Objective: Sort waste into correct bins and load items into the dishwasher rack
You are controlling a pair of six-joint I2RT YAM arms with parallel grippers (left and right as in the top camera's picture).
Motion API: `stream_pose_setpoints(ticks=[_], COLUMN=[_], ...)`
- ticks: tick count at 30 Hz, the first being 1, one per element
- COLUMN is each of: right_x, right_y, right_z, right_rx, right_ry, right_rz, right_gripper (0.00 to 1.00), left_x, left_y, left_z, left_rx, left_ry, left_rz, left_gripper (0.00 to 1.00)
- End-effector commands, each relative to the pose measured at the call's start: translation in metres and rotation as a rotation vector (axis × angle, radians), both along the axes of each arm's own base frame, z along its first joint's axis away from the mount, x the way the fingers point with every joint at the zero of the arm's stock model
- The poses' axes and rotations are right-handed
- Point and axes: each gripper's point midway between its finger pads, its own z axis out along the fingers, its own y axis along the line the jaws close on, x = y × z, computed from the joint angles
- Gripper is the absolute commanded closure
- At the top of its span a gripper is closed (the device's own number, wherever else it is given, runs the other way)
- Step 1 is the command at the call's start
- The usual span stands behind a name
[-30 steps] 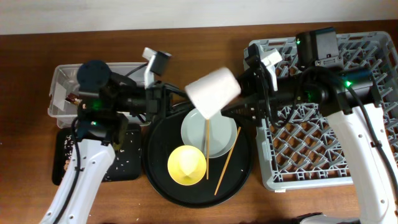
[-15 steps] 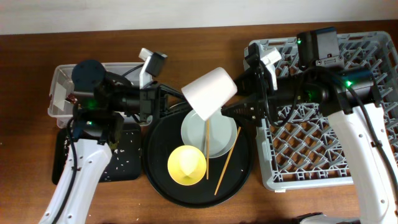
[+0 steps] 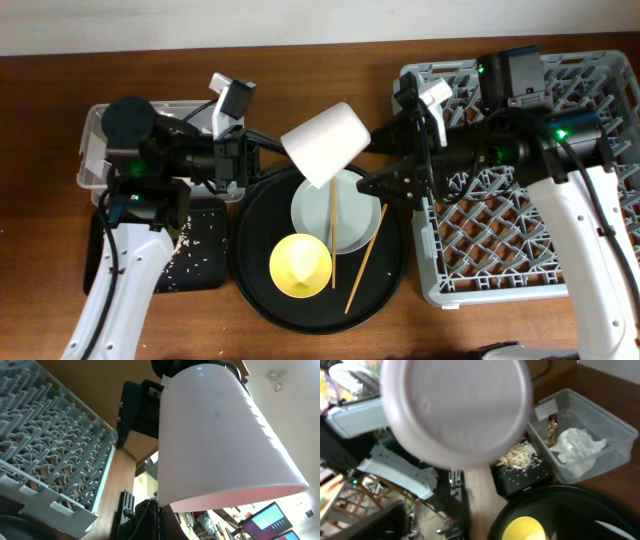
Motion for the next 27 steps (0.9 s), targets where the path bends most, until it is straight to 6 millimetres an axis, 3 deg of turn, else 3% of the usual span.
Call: stream_pose_setpoints(ticks=[1, 10, 17, 27], right_x=[0.009, 0.015, 0.019, 0.016], right_y=[-0.010, -0.023, -0.032, -0.031], right_z=[0.009, 0.036, 0.055, 0.057], right_rx=[0.018, 0.147, 0.221, 0.234], right_ry=[-0.035, -0.126, -0.235, -0.235], right_rz=[-0.034, -0.009, 0.019, 0.033], right_gripper=[0.01, 0.01, 0.02, 0.02], left_x=[0.002, 0.002, -0.011, -0.029], left_y=[0.013, 0.012, -0.006, -0.027], left_z=[0.005, 0.003, 0.002, 0.002], left_rx=[0.000, 0.002, 0.003, 0.003], left_ry=[-0.026, 0.001, 0.010, 0.010], left_rz=[0.025, 0.023, -0.044, -0.126], left_gripper=[1.00, 1.00, 1.00, 1.00])
